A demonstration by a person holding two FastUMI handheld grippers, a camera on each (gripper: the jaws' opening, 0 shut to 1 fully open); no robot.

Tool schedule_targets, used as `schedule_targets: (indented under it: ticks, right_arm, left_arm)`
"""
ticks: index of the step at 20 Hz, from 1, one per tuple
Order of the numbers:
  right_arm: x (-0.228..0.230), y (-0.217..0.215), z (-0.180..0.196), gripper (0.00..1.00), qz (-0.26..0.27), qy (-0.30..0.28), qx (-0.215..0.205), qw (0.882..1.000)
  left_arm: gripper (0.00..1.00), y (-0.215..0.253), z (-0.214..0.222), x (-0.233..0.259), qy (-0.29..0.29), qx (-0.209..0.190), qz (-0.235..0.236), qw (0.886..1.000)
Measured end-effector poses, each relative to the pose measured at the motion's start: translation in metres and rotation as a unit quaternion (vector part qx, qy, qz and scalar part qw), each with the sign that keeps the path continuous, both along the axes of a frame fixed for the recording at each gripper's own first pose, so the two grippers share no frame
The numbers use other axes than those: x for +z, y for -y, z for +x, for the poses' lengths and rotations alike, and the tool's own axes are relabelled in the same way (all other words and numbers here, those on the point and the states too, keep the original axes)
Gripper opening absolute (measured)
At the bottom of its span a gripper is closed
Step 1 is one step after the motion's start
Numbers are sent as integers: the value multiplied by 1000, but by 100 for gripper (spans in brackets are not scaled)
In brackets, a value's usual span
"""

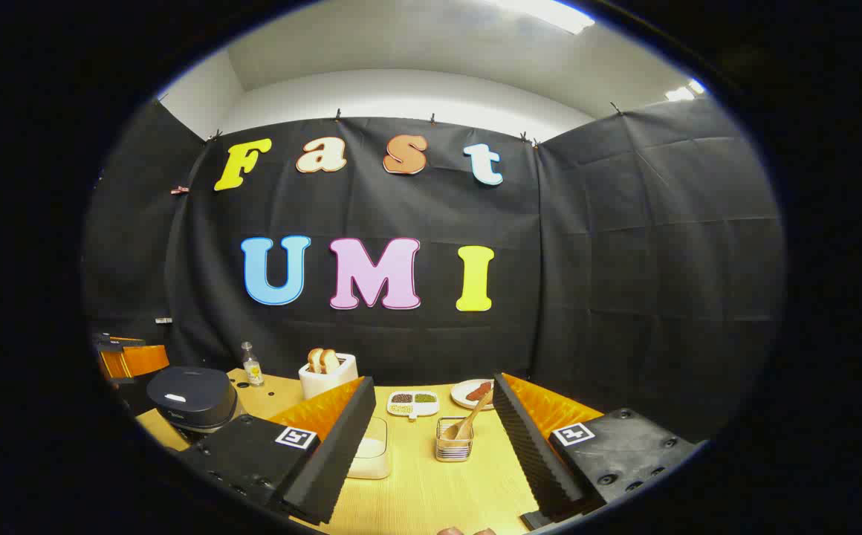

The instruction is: Close the left gripper, press the button to open the rice cooker; take a wooden spoon from the chopstick holder with the right hand, scoop a spoonful of rice and pour it into the rice cooker, then put the wooden spoon back into the chopstick holder.

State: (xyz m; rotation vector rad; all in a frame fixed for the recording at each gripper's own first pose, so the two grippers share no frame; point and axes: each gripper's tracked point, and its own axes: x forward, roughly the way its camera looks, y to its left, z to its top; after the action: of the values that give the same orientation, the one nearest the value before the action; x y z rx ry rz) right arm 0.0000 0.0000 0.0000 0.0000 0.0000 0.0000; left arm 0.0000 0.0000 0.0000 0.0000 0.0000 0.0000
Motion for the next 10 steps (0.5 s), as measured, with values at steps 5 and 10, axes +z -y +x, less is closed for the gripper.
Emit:
schedule_targets:
  ticks: [5, 10]
  right_arm:
    - [1, 2, 5, 99, 4, -5, -8, 1000]
    - [-3, 4, 3, 99, 14, -10, -18, 1000]
  left_arm:
    - [95, -9, 6, -5, -3, 2, -14, 1000]
    - [95, -15, 12, -13, -13, 9, -12, 1000]
